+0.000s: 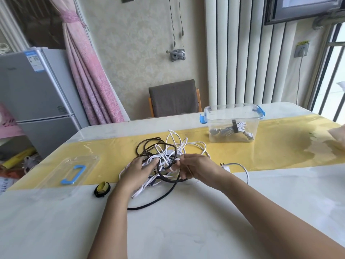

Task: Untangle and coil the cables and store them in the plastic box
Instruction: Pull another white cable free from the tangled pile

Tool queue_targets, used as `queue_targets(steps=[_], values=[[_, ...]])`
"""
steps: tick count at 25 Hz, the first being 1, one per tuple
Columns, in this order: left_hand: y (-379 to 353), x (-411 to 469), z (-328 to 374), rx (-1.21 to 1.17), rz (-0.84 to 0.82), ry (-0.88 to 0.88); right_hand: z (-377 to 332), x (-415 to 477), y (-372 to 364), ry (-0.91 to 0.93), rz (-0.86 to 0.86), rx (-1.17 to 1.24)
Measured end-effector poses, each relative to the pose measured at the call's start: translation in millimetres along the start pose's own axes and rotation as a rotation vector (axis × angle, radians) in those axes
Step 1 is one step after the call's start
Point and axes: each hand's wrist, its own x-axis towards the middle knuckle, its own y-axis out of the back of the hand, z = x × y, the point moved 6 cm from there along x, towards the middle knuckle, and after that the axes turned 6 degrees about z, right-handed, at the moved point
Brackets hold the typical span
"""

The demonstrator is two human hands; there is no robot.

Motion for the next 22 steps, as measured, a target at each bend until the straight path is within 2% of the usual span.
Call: queue_targets(steps=[1, 3, 4, 7, 9, 11, 13, 14, 16, 17, 18, 19, 22], values=[[-4.1, -2.7, -1.6, -0.02, -0.092, 0.03, 1.1, 0.0, -1.6, -0.025, 0.016, 0.026], [-1.9, -6.6, 3.2, -0.01, -0.112, 0.045, 6.0, 1.3, -4.4, -0.052, 0.009, -0.093], [-1.1, -10.0, 7.7, 0.099, -0.072, 0.036, 9.0, 0.7, -6.1, -0.065, -0.025, -0.193], [-10.5, -18.9, 35.3, 0.642, 0.096, -0.116, 14.4, -6.4, -13.9, -0.065, -0.172, -0.523], [-14.2, -26.9, 54.4, 0.752, 0.127, -0.168, 11.6, -8.6, -19.7, 0.02, -0.192, -0.725], [-11.2, -24.1, 55.8, 0.73, 0.176, -0.156, 7.1, -8.0, -25.7, 0.166, -0.124, -0.929], [2.8, -13.1, 45.0, 0.452, 0.294, -0.111, -2.0, -8.7, -31.4, 0.356, 0.003, -1.095], [11.1, -6.2, 33.7, 0.132, 0.35, -0.025, -8.5, -10.6, -32.8, 0.442, 0.081, -1.096], [25.1, 6.1, 17.2, -0.867, 0.423, 0.104, -22.6, -13.2, -26.8, 0.568, 0.261, -0.987], [27.4, 10.8, 16.2, -1.313, 0.37, 0.146, -29.7, -14.0, -22.1, 0.617, 0.35, -0.945], [30.1, 15.1, 19.4, -1.601, 0.271, 0.116, -34.3, -14.1, -17.3, 0.663, 0.43, -0.927], [34.0, 16.6, 23.2, -1.741, 0.19, 0.062, -38.3, -15.2, -15.1, 0.7, 0.486, -0.918], [36.8, 7.8, 31.8, -1.919, -0.017, -0.089, -36.5, -9.4, -2.9, 0.683, 0.557, -0.896]])
